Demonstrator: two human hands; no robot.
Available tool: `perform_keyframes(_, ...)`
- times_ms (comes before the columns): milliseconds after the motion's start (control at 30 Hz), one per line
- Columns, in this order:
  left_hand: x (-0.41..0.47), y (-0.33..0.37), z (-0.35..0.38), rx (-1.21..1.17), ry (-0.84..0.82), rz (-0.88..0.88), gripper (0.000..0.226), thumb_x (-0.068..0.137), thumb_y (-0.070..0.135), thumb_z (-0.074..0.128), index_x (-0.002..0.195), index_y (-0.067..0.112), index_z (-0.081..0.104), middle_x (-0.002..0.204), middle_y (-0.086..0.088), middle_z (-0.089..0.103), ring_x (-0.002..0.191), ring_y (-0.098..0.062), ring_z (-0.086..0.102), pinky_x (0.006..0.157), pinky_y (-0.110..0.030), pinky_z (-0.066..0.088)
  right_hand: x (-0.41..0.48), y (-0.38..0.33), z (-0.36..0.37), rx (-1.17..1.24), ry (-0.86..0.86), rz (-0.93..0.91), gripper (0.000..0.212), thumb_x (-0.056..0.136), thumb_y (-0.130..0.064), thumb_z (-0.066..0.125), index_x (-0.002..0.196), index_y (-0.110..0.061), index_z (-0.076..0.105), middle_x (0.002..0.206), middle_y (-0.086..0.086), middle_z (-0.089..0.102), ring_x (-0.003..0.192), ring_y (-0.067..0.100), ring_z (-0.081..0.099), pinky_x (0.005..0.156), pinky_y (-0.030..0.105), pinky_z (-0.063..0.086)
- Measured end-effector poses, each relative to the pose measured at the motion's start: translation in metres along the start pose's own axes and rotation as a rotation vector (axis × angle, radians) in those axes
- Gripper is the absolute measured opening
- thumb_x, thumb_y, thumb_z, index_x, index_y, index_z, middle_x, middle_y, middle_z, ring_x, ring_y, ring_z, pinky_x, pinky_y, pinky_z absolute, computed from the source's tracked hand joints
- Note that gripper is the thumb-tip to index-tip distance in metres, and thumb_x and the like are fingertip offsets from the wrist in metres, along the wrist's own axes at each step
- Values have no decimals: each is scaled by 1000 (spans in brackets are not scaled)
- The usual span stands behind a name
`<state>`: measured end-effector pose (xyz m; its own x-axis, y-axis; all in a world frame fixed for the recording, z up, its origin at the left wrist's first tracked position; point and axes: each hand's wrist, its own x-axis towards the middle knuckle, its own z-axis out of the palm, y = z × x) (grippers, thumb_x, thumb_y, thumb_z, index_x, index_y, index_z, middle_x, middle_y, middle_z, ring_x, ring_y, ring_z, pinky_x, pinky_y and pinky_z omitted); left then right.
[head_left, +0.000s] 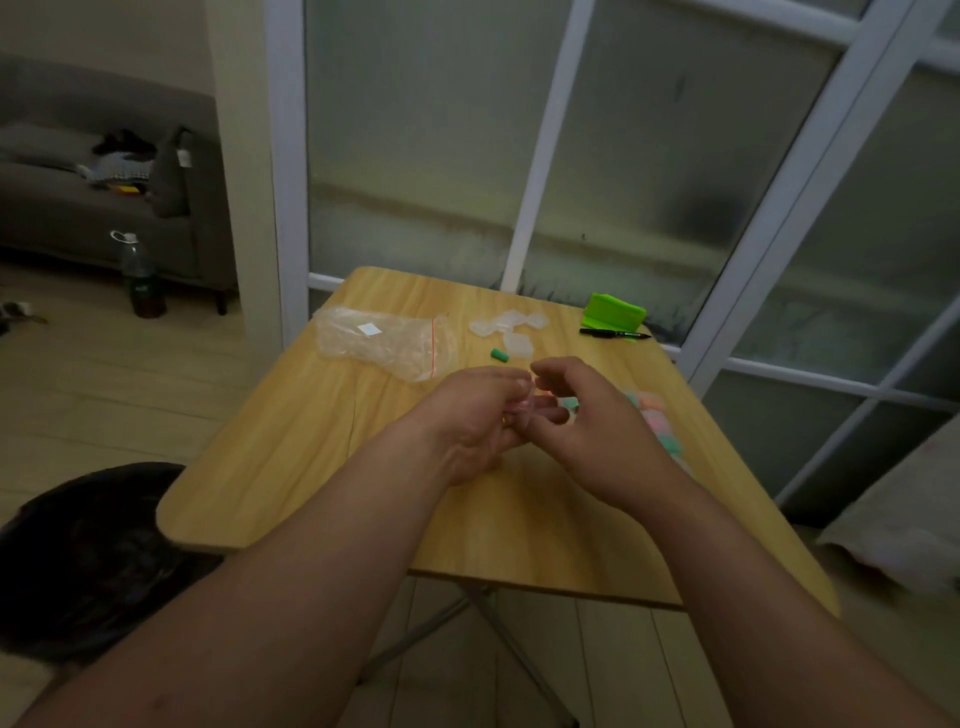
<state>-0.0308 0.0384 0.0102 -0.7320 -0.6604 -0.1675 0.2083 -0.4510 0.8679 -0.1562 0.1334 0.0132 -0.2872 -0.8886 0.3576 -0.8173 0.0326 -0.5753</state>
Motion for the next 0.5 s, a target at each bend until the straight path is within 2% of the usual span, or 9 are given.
perform_keyframes(67, -3, 0, 5, 7, -16, 11, 31, 106, -3, 42, 130, -5, 62, 116, -26, 73, 112, -35, 73, 87, -36, 64, -4, -1, -3, -14, 5, -15, 47, 92, -40, 79, 135, -30, 61, 125, -13, 65, 109, -5, 60, 86, 10, 48)
perform_keyframes(167, -4, -5, 11, 8, -14, 35, 31, 104, -7, 41, 117, -4, 69, 119, -30, 71, 113, -38, 72, 89, -37, 63, -11, -2, -7, -56, 27, -10, 38, 95, -40, 77, 129, -31, 64, 118, -14, 66, 102, -10, 59, 79, -3, 38)
perform_keyframes(267, -5, -11, 20, 32, -14, 43, 30, 105, -5, 42, 119, -4, 69, 118, -29, 72, 114, -38, 72, 86, -37, 64, -19, -1, -13, -100, 49, -2, 35, 96, -38, 75, 128, -29, 66, 119, -10, 65, 100, -12, 56, 78, -6, 34)
perform_keyframes(367, -2, -18, 33, 47, -18, 49, 28, 106, -3, 42, 121, -7, 65, 117, -29, 71, 111, -38, 72, 84, -37, 62, -25, 5, -22, -145, 79, 7, 32, 95, -39, 75, 126, -32, 67, 118, -11, 62, 100, -8, 56, 80, 1, 42)
perform_keyframes(500, -4, -27, 57, 71, -42, 28, 26, 105, -4, 42, 113, -4, 67, 102, -23, 69, 85, -24, 71, 83, -38, 61, -36, 17, -38, -248, 134, 19, 25, 93, -42, 70, 118, -39, 68, 110, -17, 61, 104, 6, 56, 89, 35, 53)
